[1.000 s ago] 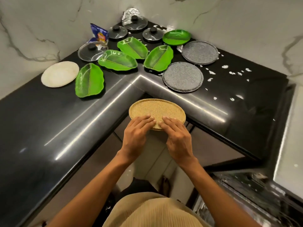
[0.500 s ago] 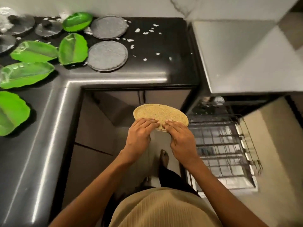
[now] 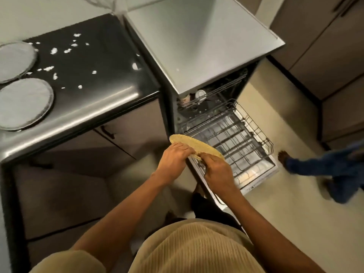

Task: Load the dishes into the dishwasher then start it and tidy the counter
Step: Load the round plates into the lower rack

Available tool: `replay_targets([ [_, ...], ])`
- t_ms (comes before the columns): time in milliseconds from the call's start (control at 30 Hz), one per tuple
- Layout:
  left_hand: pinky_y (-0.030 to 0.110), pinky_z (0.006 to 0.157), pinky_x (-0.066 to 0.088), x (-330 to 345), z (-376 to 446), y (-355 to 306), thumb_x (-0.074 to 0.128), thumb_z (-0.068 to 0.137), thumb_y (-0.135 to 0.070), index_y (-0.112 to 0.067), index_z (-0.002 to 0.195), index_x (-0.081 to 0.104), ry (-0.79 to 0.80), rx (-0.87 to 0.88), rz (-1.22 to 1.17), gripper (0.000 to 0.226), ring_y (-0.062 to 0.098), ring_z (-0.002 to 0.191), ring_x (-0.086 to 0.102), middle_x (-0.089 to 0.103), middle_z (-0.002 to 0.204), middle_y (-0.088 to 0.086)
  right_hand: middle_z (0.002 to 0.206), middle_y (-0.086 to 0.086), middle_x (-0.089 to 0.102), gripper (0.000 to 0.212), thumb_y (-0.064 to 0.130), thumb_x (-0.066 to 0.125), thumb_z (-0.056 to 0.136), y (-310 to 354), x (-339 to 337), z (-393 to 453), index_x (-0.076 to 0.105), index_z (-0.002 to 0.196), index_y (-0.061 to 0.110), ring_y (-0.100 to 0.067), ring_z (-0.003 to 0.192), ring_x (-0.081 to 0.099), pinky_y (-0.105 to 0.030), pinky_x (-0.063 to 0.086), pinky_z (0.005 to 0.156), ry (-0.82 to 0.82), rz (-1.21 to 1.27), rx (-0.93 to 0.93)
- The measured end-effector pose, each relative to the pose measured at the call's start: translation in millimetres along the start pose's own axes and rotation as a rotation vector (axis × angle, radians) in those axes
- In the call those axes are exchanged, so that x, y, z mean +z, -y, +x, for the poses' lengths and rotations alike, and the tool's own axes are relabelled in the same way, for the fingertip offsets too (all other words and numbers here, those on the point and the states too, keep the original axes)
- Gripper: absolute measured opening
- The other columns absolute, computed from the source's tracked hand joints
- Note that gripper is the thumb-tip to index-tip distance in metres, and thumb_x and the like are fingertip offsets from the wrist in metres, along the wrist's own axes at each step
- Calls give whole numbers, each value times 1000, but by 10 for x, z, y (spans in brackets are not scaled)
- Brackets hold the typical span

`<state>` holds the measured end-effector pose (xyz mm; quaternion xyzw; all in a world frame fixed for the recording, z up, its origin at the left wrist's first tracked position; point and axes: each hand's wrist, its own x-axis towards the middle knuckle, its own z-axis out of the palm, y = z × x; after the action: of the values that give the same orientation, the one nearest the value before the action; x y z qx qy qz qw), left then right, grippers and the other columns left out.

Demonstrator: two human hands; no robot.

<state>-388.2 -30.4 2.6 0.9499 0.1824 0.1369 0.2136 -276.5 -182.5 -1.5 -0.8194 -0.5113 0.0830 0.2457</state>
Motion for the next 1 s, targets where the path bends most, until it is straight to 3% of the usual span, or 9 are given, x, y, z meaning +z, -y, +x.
replay_targets([
  [200,37,89,53,418,612,8,63,59,17,-11,97,78,211,2,36,49,26,96,70,77,97,3,103,-4,76,47,-6,67,72,-568,99,240,72,115,12,-30,88,72,-37,60,66,109,8,166],
  [333,41,86,55,711,993,103,54,60,9,-8,97,77,321,35,47,47,31,95,70,76,97,7,96,-6,77,39,-4,71,73,-867,157,439,75,109,11,-31,79,72,-34,57,64,151,21,232],
  [467,43,90,55,1045,1286,279,60,55,15,-7,96,77,418,66,66,50,32,96,70,76,97,9,106,-8,75,40,4,66,81,-1133,278,640,72,119,14,-34,90,71,-35,56,74,223,54,318],
  [600,47,94,53,1369,1450,510,54,61,8,-9,101,76,482,43,105,49,35,105,67,75,104,10,117,-9,72,45,8,61,85,-1379,524,807,66,129,18,-36,97,69,-38,55,84,294,71,378],
  [700,48,90,55,1630,1589,722,51,62,4,-10,99,77,524,40,104,47,35,103,68,75,103,11,110,-11,73,45,13,63,83,-1518,786,903,65,127,19,-37,89,70,-42,57,77,294,64,387],
  [900,50,87,56,2122,1771,1195,56,68,10,-6,102,77,608,-13,44,43,35,106,67,74,109,15,90,-15,72,41,2,61,82,-1813,1397,1081,65,122,11,-36,73,70,-42,61,67,305,54,417],
  [1000,51,88,55,2411,1834,1453,41,66,-9,-2,101,77,615,-101,-70,50,38,103,68,73,106,20,91,-15,73,41,3,66,82,-1986,1689,1202,66,122,11,-35,75,71,-40,61,69,333,60,421],
])
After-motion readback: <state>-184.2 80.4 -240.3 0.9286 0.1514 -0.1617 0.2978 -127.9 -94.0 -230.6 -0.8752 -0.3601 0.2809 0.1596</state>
